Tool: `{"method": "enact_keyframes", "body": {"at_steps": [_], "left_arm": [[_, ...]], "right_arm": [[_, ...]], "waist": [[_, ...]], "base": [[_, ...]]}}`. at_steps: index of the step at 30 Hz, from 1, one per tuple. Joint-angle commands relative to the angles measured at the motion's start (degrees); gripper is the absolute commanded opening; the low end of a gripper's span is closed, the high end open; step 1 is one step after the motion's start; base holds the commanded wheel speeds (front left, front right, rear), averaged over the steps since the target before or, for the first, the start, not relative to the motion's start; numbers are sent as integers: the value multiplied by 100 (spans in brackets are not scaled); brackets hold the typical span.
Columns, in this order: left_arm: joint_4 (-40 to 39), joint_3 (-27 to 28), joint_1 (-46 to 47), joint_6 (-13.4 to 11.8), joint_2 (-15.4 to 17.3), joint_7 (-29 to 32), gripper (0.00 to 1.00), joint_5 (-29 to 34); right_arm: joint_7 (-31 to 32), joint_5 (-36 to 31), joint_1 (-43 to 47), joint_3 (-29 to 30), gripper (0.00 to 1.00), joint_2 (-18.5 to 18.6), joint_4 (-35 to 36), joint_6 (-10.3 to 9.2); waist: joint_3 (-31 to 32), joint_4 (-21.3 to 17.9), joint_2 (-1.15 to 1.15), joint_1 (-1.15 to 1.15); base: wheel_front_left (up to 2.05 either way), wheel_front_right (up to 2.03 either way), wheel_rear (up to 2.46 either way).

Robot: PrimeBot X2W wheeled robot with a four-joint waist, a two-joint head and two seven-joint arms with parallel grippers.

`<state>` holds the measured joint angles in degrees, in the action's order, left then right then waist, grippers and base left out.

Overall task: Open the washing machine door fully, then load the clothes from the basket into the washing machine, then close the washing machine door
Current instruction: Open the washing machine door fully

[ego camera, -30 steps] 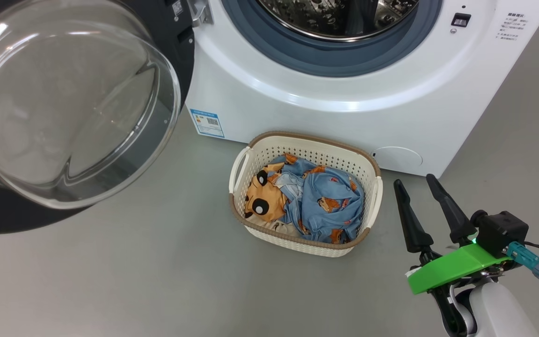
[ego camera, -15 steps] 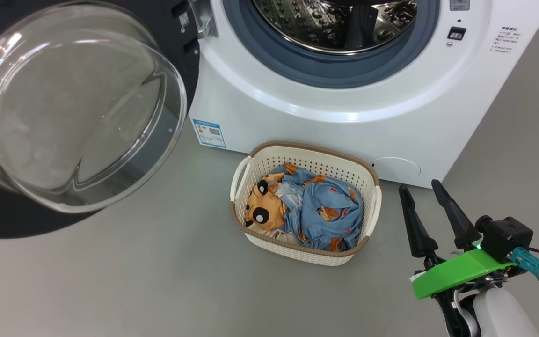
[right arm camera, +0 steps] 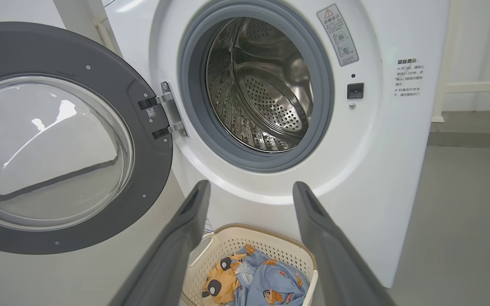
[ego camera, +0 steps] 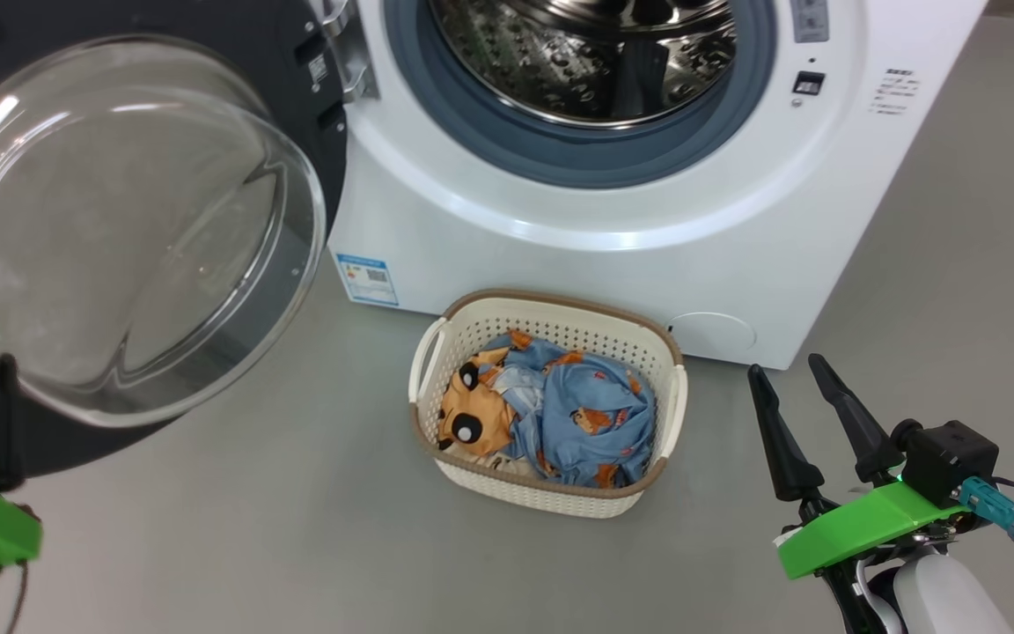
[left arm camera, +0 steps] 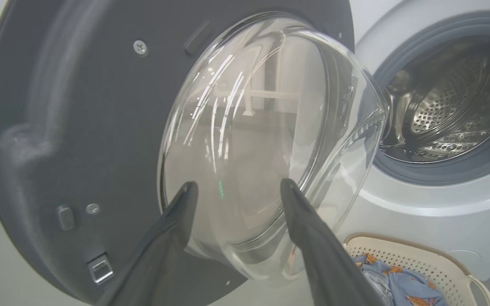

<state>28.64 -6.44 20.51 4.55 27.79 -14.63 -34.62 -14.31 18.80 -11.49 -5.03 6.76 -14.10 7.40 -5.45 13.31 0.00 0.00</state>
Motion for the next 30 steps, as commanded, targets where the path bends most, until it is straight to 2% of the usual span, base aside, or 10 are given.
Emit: {"method": "enact_keyframes", "body": {"at_steps": [1,7,12,26,30], "left_arm": [[-341,264,-72,-92,243,-36,100,-75],[-1076,234,-580,-321,49,-21,100,-106],[-1408,202,-823,-418,-49,15,100,-146],[-1998,174,-1520,-650,-562,-25,100,-103],[-2085,250,-1637,-659,-708,-32,100,-78]], "right_arm": [[-69,98,15,-171,100,48,139,9],[-69,164,71,-294,100,141,152,9],[-69,199,109,-374,100,205,162,9],[-69,273,150,-476,100,449,277,9],[-69,285,136,-455,100,496,313,9]], "waist": [[101,-127,0,0],[253,-399,0,0],[347,-618,0,0],[507,-1439,0,0],[503,-1570,0,0]], "base": [[0,0,0],[0,0,0],[0,0,0],[0,0,0],[0,0,0]]}}
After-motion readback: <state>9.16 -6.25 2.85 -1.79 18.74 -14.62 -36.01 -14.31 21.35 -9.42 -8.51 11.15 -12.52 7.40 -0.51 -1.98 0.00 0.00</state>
